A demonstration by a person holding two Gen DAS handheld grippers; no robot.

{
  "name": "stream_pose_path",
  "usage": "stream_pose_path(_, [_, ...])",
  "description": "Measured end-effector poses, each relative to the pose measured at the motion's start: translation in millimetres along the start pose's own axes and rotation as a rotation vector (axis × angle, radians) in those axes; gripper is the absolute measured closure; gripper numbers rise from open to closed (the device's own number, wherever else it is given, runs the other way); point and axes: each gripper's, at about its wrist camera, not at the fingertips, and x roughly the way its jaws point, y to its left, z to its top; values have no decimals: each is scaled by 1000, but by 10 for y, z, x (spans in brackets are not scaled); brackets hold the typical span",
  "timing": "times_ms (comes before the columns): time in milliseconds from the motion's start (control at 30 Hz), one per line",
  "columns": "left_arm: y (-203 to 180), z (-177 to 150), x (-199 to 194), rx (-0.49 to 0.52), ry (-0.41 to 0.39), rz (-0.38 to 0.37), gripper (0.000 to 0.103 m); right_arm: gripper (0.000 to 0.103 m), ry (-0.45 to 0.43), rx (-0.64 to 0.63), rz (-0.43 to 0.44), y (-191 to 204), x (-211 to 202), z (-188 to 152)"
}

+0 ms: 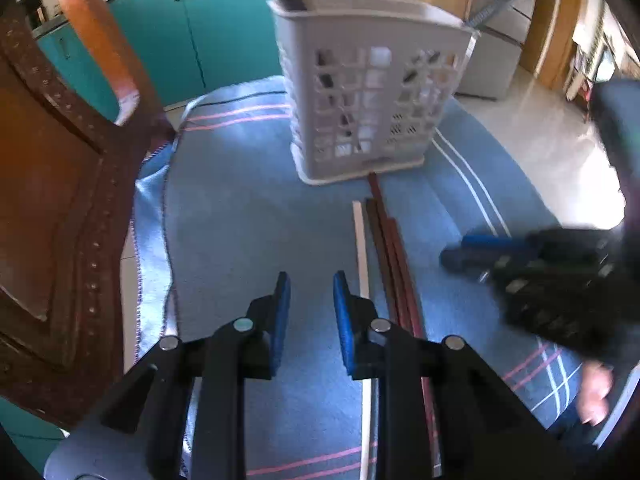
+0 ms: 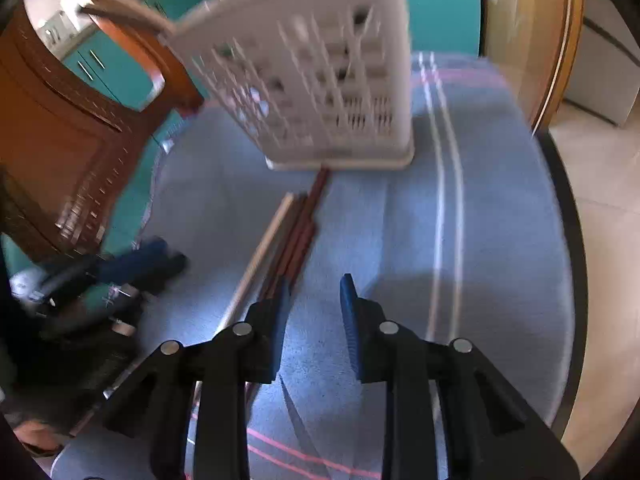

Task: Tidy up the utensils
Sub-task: 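Move both tools back down to the remaining chopsticks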

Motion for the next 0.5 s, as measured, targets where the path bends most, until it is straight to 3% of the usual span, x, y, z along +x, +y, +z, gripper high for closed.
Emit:
stream_pose_path(200, [54,-22,-19,-19,5,8,78,76,57,-62,-55,218,254,-48])
stream_pose_path(367, [66,-29,-8,-35,5,16,71,76,42,-96,-97,302,337,-26])
stream_pose_path(500, [94,-10,-12,-43,6,19,71,75,55,-111,-117,382,424,48])
